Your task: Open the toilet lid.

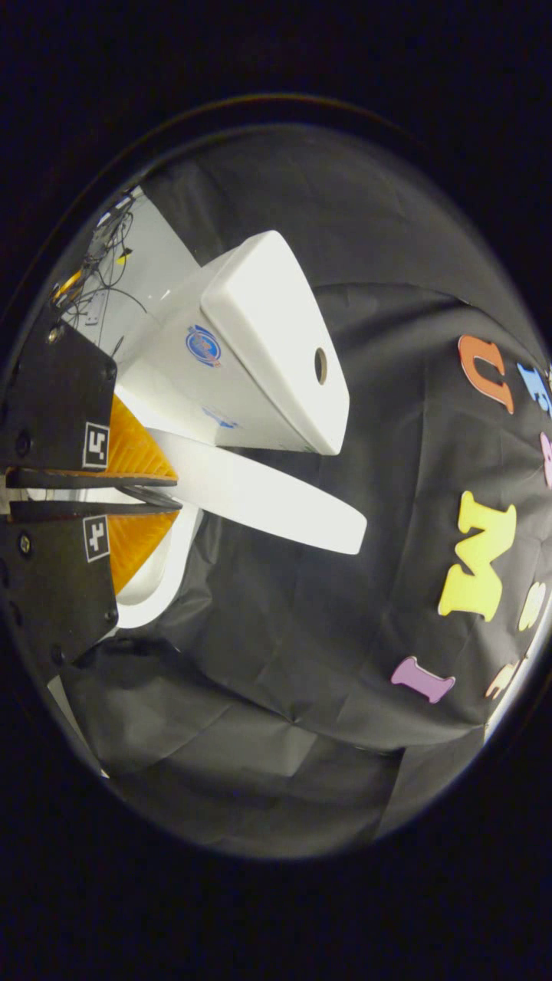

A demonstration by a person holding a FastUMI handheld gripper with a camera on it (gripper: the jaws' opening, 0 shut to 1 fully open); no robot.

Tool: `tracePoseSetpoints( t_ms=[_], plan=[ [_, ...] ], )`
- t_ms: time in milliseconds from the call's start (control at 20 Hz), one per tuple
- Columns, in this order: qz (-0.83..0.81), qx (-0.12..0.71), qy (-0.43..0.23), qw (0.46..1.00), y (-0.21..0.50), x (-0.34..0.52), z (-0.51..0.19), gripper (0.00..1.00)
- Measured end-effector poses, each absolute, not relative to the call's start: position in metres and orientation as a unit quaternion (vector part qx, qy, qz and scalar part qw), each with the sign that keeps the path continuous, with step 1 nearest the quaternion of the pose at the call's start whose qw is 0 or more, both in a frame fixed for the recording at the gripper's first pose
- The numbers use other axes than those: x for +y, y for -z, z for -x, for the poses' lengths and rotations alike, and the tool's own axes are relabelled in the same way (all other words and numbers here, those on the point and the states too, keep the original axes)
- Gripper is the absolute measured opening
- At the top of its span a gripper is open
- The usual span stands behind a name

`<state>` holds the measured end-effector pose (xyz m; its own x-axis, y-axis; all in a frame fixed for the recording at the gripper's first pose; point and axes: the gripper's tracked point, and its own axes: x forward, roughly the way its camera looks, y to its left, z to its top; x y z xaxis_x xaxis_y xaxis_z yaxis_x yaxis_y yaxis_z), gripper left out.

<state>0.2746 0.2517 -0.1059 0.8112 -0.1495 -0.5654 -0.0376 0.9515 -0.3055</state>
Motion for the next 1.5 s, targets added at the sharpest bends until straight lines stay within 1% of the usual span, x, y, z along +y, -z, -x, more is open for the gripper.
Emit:
tracePoseSetpoints(
  t_ms=[700, 850, 1150, 1500],
  plan=[
    [0.224, 0.282, 0.009, 0.933, 0.115, 0.316, -0.284, 0.09],
    [0.241, 0.274, 0.017, 0.931, 0.117, 0.321, -0.285, 0.09],
    [0.241, 0.273, 0.003, 0.931, 0.121, 0.34, -0.286, 0.09],
    [0.238, 0.271, 0.011, 0.933, 0.119, 0.338, -0.286, 0.09]
  ],
)
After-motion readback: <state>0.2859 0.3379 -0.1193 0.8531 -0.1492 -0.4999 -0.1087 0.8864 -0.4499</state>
